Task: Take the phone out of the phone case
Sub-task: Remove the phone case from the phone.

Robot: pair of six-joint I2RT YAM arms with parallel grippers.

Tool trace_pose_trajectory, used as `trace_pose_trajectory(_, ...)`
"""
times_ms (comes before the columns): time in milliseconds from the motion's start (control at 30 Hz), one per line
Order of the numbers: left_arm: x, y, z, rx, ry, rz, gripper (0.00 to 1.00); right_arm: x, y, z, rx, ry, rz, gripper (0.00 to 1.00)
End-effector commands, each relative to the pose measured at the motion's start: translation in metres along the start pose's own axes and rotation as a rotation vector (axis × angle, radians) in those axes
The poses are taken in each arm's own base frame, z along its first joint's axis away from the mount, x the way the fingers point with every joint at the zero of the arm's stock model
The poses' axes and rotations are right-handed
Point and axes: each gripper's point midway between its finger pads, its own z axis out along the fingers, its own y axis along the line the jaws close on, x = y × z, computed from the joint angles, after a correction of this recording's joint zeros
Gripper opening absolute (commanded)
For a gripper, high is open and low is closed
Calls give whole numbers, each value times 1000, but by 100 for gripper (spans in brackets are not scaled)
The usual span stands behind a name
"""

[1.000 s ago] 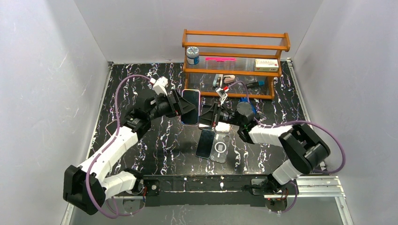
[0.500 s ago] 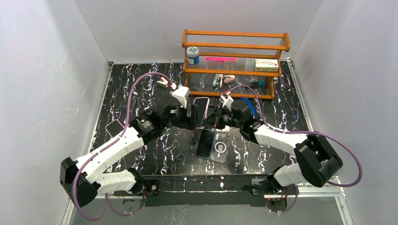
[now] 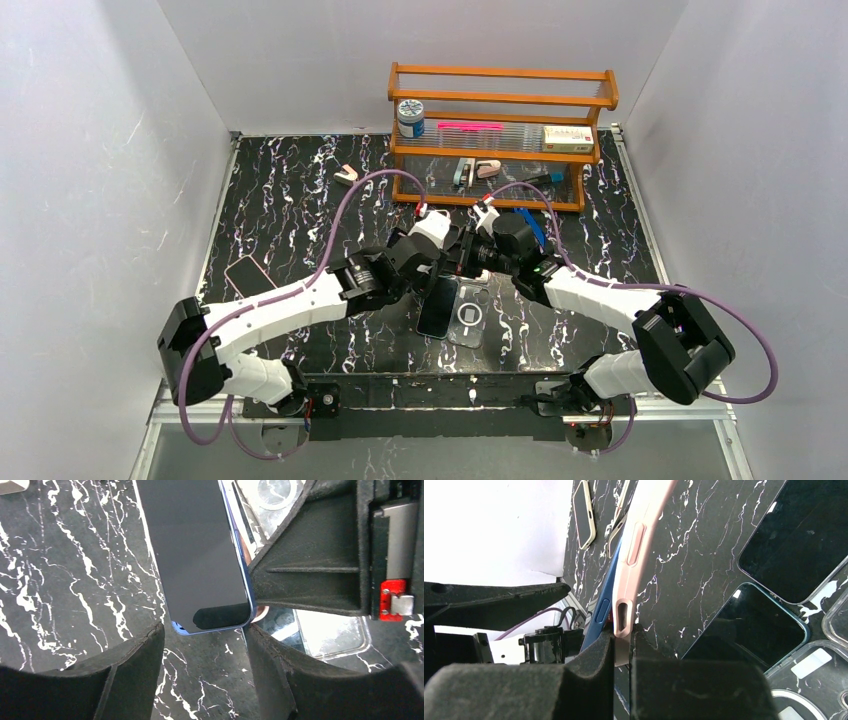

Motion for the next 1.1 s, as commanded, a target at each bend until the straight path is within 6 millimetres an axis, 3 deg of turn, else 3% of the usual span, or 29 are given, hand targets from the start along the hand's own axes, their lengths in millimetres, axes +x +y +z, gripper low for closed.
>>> trace_pose_trajectory(0, -20, 15, -5, -116, -52, 28, 57, -28, 57, -9, -166, -82, -59, 1)
trace_pose_trajectory(333, -29, 17, 0, -202, -94, 85, 52, -19, 62, -8, -189, -44, -47, 1)
trace_pose_trajectory(600, -25, 22, 10, -301, -69, 213, 48, -4, 76, -4, -238, 20, -28, 1)
trace_pose_trajectory(833, -18, 18, 20, -305, -58, 238, 29, 0, 86, -3, -264, 7, -11, 1)
trace_pose_trajectory(1067, -8, 11, 14, -296, -69, 232, 0, -13, 68, 1, -171, -85, 35, 1)
